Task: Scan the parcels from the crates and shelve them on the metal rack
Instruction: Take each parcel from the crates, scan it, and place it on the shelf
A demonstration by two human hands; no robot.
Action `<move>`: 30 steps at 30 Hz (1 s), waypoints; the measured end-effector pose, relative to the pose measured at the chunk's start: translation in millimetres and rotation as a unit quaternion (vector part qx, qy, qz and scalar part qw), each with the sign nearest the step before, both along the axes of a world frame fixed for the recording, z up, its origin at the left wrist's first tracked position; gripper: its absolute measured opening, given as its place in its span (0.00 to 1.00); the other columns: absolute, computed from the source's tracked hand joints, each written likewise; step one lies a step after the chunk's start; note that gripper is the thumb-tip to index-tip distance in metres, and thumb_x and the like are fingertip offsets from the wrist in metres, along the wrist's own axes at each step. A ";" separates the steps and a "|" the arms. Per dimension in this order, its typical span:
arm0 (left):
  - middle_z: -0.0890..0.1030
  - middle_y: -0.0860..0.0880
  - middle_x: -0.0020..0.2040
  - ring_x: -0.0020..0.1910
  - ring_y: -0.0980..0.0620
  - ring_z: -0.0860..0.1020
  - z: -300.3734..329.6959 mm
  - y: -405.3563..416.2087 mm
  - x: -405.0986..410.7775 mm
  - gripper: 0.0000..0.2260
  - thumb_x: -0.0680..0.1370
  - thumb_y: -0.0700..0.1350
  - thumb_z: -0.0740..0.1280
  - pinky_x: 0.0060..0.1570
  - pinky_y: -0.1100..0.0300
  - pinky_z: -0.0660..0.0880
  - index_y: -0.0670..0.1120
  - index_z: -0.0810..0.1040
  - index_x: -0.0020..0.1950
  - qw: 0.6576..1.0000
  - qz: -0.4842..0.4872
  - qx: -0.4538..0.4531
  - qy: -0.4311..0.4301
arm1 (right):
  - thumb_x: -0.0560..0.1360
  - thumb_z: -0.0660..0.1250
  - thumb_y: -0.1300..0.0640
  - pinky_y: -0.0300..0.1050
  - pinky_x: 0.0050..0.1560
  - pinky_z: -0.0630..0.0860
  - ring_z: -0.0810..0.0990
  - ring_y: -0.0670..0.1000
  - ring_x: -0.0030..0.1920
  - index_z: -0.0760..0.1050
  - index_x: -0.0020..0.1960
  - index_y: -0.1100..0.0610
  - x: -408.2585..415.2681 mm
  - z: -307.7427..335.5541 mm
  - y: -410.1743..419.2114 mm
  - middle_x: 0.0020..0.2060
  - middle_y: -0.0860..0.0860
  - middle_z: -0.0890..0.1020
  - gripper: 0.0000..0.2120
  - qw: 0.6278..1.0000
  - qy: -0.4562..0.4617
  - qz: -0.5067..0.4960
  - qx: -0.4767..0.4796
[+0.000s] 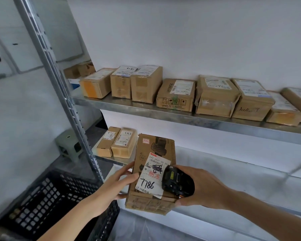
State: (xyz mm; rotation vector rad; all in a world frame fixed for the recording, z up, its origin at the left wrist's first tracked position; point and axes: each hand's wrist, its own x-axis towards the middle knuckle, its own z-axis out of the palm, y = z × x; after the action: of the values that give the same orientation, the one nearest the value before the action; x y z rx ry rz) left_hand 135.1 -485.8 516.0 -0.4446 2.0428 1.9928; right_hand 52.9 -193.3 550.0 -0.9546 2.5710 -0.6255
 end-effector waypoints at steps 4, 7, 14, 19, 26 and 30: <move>0.83 0.54 0.63 0.63 0.57 0.80 -24.9 -14.8 -43.7 0.31 0.78 0.58 0.71 0.64 0.45 0.76 0.63 0.62 0.78 0.999 -0.025 -0.010 -0.019 | 0.65 0.75 0.31 0.40 0.61 0.74 0.76 0.40 0.63 0.61 0.76 0.33 -42.7 -24.9 -16.9 0.66 0.31 0.76 0.43 1.000 -0.001 0.001 -0.002; 0.82 0.58 0.63 0.64 0.60 0.79 -45.1 -26.3 -76.0 0.36 0.73 0.63 0.72 0.64 0.45 0.76 0.64 0.61 0.78 0.998 -0.042 -0.021 -0.033 | 0.65 0.75 0.30 0.35 0.58 0.72 0.76 0.39 0.63 0.61 0.76 0.35 -74.0 -51.4 -26.5 0.66 0.31 0.76 0.43 1.000 -0.011 0.004 -0.004; 0.82 0.59 0.64 0.64 0.61 0.78 -105.1 -56.1 -131.8 0.40 0.69 0.67 0.74 0.59 0.49 0.78 0.64 0.61 0.78 0.997 -0.061 -0.030 -0.043 | 0.66 0.76 0.33 0.36 0.56 0.73 0.77 0.41 0.61 0.63 0.77 0.39 -123.7 -112.5 -50.1 0.66 0.35 0.77 0.43 1.000 -0.009 0.006 -0.001; 0.83 0.57 0.62 0.62 0.62 0.79 -139.0 -70.5 -158.3 0.32 0.76 0.60 0.72 0.57 0.51 0.80 0.63 0.63 0.78 0.997 -0.054 -0.036 -0.038 | 0.67 0.76 0.35 0.41 0.58 0.75 0.78 0.43 0.61 0.63 0.77 0.41 -143.5 -144.2 -67.0 0.67 0.37 0.77 0.43 1.000 -0.007 -0.003 0.010; 0.83 0.58 0.60 0.61 0.59 0.81 -169.6 -86.3 -176.2 0.34 0.71 0.63 0.75 0.57 0.48 0.80 0.66 0.67 0.75 0.999 -0.014 -0.045 -0.014 | 0.65 0.76 0.36 0.42 0.60 0.76 0.77 0.42 0.62 0.63 0.78 0.40 -157.0 -168.0 -83.1 0.67 0.36 0.77 0.44 0.999 -0.007 -0.032 -0.006; 0.85 0.60 0.56 0.55 0.59 0.83 -171.1 -83.2 -173.3 0.26 0.73 0.57 0.74 0.45 0.59 0.83 0.64 0.72 0.70 0.997 0.031 -0.057 0.037 | 0.63 0.72 0.34 0.43 0.58 0.78 0.78 0.41 0.60 0.63 0.76 0.38 -156.7 -173.1 -89.9 0.66 0.34 0.76 0.43 0.999 0.001 -0.046 -0.016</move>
State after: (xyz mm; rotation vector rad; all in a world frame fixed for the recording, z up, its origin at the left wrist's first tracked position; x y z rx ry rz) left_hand -38.3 -569.1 344.9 -0.4705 2.2221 1.9613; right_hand -103.8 -283.2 376.9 -0.8506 2.6264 -0.6920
